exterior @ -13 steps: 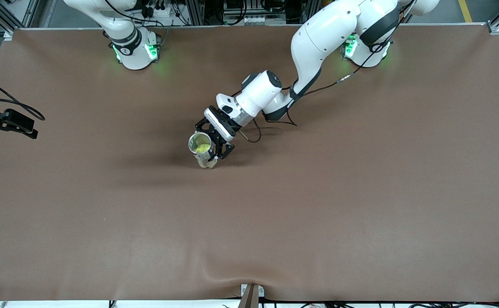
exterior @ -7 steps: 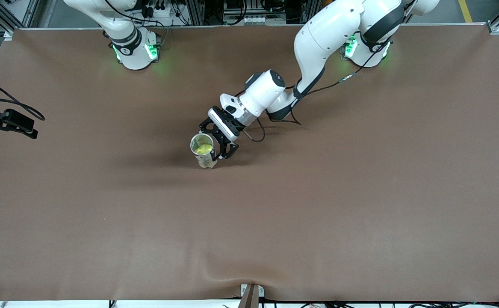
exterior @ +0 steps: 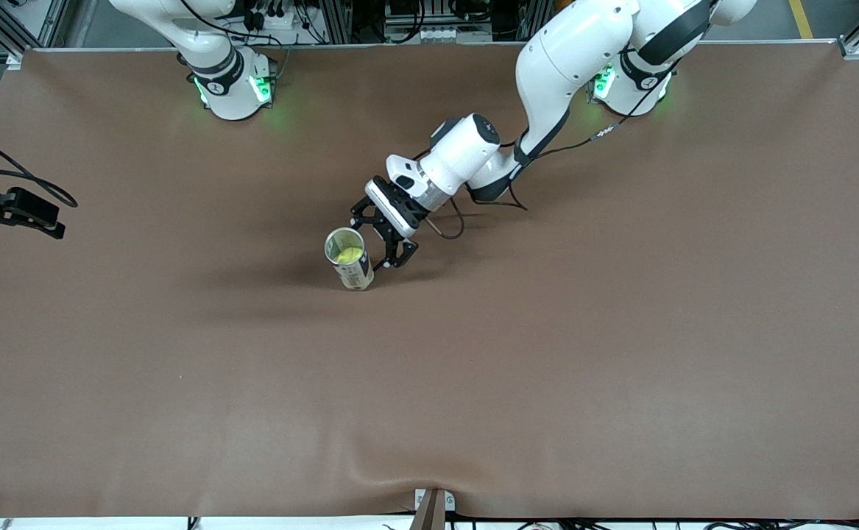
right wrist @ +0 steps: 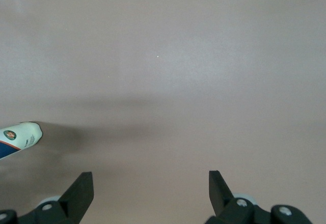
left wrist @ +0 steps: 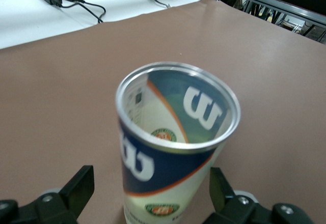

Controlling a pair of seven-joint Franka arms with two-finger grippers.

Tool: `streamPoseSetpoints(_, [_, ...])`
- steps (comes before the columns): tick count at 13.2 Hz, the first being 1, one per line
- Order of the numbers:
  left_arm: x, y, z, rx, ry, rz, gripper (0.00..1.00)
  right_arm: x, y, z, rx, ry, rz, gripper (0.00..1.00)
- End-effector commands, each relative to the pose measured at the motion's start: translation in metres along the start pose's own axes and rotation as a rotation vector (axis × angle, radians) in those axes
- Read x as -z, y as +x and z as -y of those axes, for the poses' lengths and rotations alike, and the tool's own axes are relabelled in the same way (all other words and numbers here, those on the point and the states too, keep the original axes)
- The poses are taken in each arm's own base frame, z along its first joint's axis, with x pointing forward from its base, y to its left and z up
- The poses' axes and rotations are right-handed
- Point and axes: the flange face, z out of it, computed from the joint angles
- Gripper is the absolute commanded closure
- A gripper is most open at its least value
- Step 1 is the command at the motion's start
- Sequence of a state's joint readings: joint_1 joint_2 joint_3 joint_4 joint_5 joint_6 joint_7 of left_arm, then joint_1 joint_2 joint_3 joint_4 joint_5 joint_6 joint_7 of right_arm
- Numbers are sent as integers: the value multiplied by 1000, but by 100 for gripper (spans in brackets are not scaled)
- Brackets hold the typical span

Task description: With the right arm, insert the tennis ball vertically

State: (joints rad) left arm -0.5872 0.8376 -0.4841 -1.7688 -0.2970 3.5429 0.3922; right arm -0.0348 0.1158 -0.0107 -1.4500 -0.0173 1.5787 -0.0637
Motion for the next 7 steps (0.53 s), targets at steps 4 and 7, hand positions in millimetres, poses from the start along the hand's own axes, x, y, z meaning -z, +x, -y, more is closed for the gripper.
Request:
streamPoseSetpoints(4, [18, -31, -8, -16, -16, 78, 0, 4, 3, -3, -2, -16, -1, 0])
streamPoseSetpoints(7, [26, -53, -2, -7, -7, 127, 0, 4, 3, -3, -2, -16, -1, 0])
